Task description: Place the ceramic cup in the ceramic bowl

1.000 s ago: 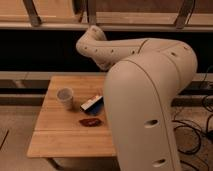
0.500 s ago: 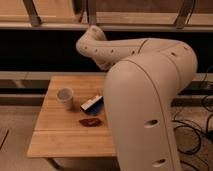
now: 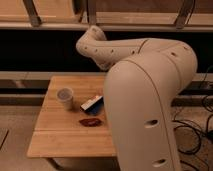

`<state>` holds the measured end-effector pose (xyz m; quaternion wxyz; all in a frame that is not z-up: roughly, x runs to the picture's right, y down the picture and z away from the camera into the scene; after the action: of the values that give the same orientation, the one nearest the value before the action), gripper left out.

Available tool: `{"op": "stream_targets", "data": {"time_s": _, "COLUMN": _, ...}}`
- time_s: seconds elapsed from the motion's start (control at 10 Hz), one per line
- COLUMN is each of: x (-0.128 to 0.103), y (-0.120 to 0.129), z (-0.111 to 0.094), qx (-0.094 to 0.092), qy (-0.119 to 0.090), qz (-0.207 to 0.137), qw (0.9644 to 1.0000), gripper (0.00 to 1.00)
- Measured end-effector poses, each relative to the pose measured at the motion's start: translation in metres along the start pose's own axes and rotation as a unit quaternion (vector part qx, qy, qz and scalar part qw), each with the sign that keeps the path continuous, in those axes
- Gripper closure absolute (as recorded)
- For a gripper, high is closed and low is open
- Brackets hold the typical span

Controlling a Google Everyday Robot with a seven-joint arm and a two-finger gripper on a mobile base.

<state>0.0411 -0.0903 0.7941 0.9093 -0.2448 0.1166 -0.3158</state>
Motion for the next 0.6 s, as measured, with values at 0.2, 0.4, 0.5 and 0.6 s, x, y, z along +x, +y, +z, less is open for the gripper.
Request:
{"op": "stream_targets", "data": {"time_s": 0.2, "x": -0.03, "y": -0.012, "z": -0.002, "qx": 0.018, "qy": -0.031, "qz": -0.032, "qw": 0.9988, "gripper": 0.2}}
{"op": "stream_targets", "data": {"time_s": 0.4, "x": -0.076, "y": -0.02, "z": -0.007, "qx": 0.034, "qy": -0.086, "qz": -0.077, "qw": 0.9927, "gripper": 0.2}}
{"op": "stream_targets", "data": {"time_s": 0.5, "x": -0.093, "y": -0.017, "z": -0.008, "qx": 0.034, "qy": -0.11, "qz": -0.098, "qw": 0.9885, "gripper": 0.2}}
{"op": "stream_targets", "data": {"time_s": 0.6, "x": -0.105, "y": -0.015, "z": -0.01, "qx": 0.033, "qy": -0.125, "qz": -0.115, "qw": 0.9849, "gripper": 0.2}}
